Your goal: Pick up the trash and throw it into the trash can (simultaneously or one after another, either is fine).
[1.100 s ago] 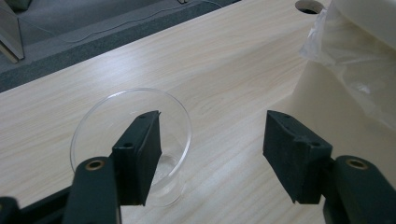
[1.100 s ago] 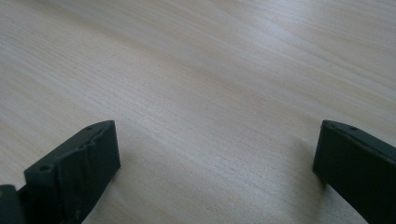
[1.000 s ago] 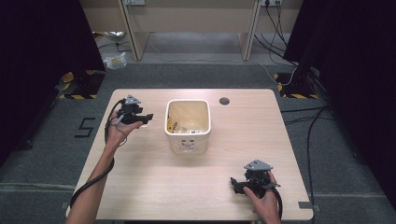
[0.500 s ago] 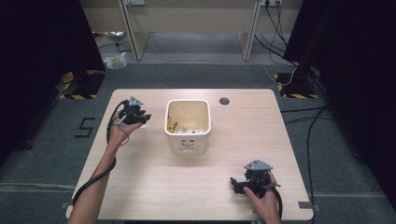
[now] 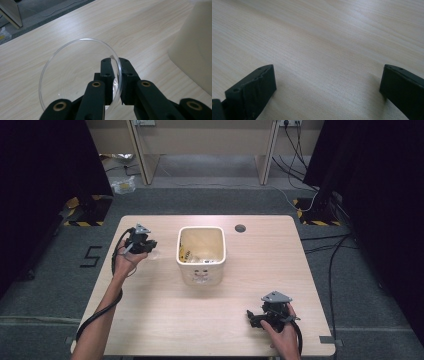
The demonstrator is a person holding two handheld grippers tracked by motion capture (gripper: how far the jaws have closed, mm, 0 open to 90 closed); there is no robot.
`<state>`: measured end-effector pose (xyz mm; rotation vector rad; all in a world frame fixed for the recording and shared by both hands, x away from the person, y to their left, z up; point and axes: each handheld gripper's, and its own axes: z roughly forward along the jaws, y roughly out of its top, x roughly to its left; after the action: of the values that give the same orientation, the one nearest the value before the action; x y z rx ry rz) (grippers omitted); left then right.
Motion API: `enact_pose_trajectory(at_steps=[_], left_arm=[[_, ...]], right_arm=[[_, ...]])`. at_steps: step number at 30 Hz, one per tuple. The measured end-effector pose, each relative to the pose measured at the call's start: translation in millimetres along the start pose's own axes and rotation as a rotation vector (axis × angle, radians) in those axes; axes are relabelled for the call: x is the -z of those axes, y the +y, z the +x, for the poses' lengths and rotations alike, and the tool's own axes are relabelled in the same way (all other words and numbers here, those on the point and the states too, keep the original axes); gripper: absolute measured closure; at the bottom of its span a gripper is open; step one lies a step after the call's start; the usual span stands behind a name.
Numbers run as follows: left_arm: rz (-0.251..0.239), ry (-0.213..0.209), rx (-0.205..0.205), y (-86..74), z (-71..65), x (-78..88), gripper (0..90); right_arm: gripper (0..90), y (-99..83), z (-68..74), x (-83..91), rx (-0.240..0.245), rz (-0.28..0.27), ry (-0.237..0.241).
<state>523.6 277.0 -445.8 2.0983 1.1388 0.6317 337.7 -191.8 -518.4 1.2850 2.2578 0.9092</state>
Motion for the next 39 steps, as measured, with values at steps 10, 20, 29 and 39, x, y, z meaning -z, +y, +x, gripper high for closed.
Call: enact_pose_trajectory(at_steps=[10,20,29,39], left_arm=[[-0.017,-0.012,0.010,-1.7,-0.2,11.2,82.0],[-0.047,-0.055,0.023,2.8,-1.7,30.4,81.9],[-0.067,-0.079,0.023,6.3,-3.1,40.6,81.7],[-0.084,-0.088,0.010,10.3,-5.0,52.6,81.5]], right_arm=[[0.6,0.0,0.0,0.0,0.001,0.000,0.000],[0.6,0.0,0.0,0.0,0.000,0.000,0.000],[0.6,0.0,0.0,0.0,0.000,0.000,0.000],[0.6,0.0,0.0,0.0,0.000,0.000,0.000]])
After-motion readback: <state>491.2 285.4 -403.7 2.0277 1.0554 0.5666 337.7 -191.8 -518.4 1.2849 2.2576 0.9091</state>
